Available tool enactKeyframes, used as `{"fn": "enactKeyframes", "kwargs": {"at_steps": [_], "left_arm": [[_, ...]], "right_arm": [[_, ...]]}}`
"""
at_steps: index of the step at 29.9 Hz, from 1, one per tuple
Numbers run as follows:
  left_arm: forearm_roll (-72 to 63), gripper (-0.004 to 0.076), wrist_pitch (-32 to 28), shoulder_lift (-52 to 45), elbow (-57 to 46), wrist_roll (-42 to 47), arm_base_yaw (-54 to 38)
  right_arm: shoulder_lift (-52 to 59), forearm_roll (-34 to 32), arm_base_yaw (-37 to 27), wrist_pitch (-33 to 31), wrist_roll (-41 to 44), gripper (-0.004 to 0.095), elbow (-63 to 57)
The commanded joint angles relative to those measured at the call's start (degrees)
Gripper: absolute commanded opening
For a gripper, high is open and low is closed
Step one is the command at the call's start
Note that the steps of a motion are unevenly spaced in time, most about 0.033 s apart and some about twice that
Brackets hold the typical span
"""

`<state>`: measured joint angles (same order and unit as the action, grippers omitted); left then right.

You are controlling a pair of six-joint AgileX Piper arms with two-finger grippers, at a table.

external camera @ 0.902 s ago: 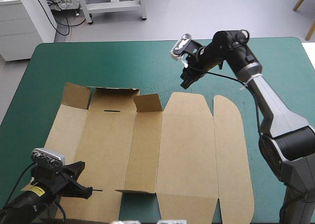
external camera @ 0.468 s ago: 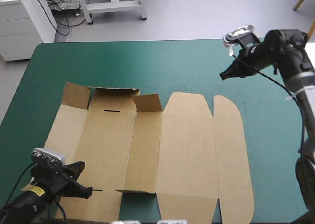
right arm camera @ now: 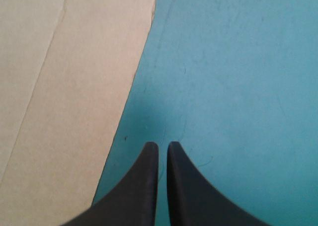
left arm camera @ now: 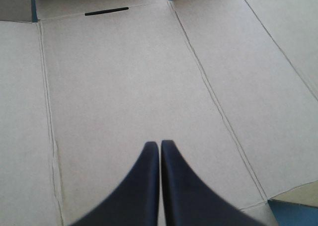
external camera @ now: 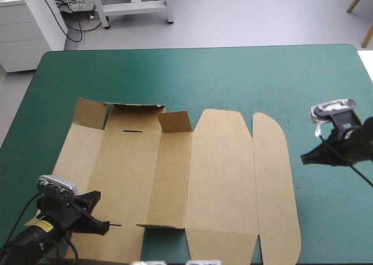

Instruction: Fold the box

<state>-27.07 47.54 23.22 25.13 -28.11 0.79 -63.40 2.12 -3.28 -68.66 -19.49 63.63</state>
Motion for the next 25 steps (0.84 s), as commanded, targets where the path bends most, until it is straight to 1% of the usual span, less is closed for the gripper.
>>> {"fn": "enactKeyframes", "kwargs": {"at_steps": [1, 8, 10, 13, 17, 22, 25], "left_arm": [[-2.1, -0.0008, -3.1, 0.6, 1.6, 0.3, -0.1], [-2.0, -0.0008, -3.1, 0.6, 1.6, 0.4, -0.1], [-2.0, -0.0008, -3.1, 0.6, 1.6, 0.4, -0.1], [-2.0, -0.0008, -3.1, 0.6, 1.6, 0.2, -0.1], [-2.3, -0.0008, -3.0, 0.6, 1.6, 0.4, -0.1], [-2.6, -0.0008, -3.0, 0.8, 1.9, 1.7, -0.1], [-2.6, -0.0008, -2.7, 2.1, 3.1, 1.7, -0.1]], "right_arm": [[7.9, -0.1, -0.7, 2.4, -0.7, 0.0046, -5.4], [19.2, 0.8, -0.7, 3.9, 2.2, 0.0045, -16.6], [21.9, 2.3, -0.7, 5.4, 2.2, 0.0045, -19.4], [25.5, 5.3, -0.7, 9.2, 1.7, 0.0044, -24.0], [29.0, 6.8, -0.7, 13.0, 0.9, 0.0034, -29.3], [31.6, 7.3, -0.7, 14.9, 0.9, -0.0002, -33.5], [32.4, 8.2, -0.7, 15.9, 0.9, -0.0002, -34.4]]}}
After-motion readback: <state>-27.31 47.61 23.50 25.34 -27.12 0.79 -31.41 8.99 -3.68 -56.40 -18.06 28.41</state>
